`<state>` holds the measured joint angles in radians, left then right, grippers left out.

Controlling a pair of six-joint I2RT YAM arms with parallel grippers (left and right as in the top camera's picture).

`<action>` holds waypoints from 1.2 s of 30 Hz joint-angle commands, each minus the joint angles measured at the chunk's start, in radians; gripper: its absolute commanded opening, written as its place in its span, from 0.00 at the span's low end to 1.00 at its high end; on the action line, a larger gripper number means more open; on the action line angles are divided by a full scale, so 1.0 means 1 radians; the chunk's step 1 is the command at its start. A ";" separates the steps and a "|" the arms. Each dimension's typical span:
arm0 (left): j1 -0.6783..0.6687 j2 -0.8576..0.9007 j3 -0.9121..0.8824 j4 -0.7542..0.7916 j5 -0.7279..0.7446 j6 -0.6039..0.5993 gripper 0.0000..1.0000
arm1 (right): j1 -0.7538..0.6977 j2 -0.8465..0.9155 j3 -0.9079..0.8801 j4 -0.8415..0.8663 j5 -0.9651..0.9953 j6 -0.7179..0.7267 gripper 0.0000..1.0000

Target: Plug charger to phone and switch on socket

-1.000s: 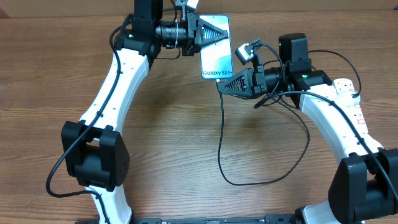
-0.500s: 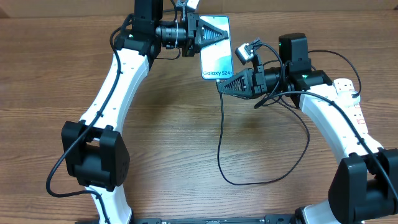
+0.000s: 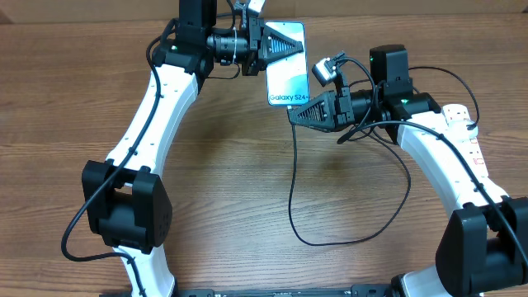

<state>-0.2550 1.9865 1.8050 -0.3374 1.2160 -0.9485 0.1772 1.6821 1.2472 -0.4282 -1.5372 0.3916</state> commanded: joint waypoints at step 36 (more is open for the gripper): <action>-0.021 -0.012 0.005 -0.002 0.224 0.068 0.04 | -0.010 -0.008 0.011 0.250 0.232 0.371 0.04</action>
<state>-0.2398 1.9865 1.8050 -0.3248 1.2430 -0.9005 0.1787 1.6821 1.2430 -0.2024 -1.4673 0.7490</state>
